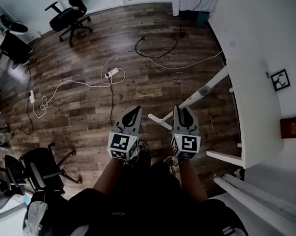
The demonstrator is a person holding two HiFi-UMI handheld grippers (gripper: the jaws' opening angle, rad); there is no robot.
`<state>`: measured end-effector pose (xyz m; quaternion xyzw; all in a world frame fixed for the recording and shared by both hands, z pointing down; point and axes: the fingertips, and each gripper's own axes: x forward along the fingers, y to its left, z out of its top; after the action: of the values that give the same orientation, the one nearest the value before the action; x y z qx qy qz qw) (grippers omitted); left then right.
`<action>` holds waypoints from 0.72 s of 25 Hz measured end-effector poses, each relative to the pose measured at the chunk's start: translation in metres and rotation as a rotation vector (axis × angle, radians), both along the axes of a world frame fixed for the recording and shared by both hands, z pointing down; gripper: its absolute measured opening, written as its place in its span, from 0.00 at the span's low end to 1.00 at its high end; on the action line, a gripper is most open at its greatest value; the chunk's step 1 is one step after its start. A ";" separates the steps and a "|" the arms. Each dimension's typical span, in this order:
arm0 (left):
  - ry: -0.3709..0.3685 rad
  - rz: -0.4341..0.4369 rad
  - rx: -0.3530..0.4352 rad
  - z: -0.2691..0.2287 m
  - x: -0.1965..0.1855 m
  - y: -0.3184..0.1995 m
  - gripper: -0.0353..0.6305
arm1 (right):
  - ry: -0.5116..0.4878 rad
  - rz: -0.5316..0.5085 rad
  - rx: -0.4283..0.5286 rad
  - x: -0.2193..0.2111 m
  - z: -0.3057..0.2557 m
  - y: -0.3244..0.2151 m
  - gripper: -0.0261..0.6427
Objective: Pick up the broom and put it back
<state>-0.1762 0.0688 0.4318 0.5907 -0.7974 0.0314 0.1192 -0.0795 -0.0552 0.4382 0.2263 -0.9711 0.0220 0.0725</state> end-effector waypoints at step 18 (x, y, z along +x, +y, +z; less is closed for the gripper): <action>0.033 -0.138 0.002 0.020 -0.164 0.011 0.05 | 0.012 -0.063 0.023 -0.178 -0.002 -0.033 0.19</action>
<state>-0.3400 0.0801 0.4515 0.5347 -0.8343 0.0126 0.1338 -0.2573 -0.0880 0.4367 0.1966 -0.9775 0.0072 0.0766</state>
